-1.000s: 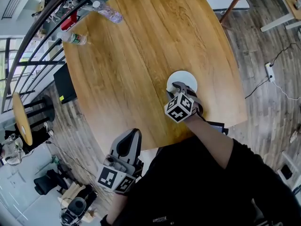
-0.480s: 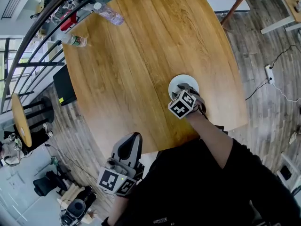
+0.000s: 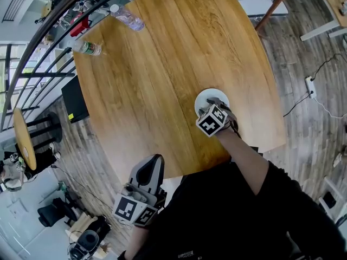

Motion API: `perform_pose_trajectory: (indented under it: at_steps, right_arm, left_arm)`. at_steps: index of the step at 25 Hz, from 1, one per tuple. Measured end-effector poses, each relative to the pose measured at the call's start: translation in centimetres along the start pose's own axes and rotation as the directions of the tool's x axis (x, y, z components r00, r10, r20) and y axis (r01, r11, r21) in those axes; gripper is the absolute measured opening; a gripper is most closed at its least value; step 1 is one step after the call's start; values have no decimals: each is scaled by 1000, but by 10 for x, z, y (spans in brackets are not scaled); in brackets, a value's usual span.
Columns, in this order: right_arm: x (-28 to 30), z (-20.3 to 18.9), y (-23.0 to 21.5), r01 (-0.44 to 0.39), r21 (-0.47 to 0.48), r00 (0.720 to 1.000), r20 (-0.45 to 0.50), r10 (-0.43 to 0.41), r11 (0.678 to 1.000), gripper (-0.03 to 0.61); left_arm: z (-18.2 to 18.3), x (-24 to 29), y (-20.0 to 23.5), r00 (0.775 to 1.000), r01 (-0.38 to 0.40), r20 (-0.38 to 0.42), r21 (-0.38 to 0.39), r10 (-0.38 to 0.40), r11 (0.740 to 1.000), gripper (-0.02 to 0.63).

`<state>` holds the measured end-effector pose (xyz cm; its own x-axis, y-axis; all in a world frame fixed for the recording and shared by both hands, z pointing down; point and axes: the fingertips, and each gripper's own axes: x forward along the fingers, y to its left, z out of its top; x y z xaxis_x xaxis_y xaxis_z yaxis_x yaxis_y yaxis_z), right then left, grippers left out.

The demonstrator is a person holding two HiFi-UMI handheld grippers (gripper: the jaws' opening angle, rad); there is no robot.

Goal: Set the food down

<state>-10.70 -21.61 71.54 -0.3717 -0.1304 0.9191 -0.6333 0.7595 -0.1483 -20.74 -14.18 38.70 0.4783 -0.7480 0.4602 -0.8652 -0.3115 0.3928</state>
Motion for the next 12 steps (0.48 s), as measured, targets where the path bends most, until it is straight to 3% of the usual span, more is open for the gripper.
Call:
perform_pose_trajectory:
  at_steps: [4,12]
  right_arm:
    - [0,1,3,-9,1,1000,10,9,1000,278]
    - [-19,15,4,3,10,998,59,-3,1000,282]
  left_arm:
    - [-1,-1,0,1000,2,5,3,-2,1000,5]
    - [2,-7,-5,1000,14,21,11,-14,1000,5]
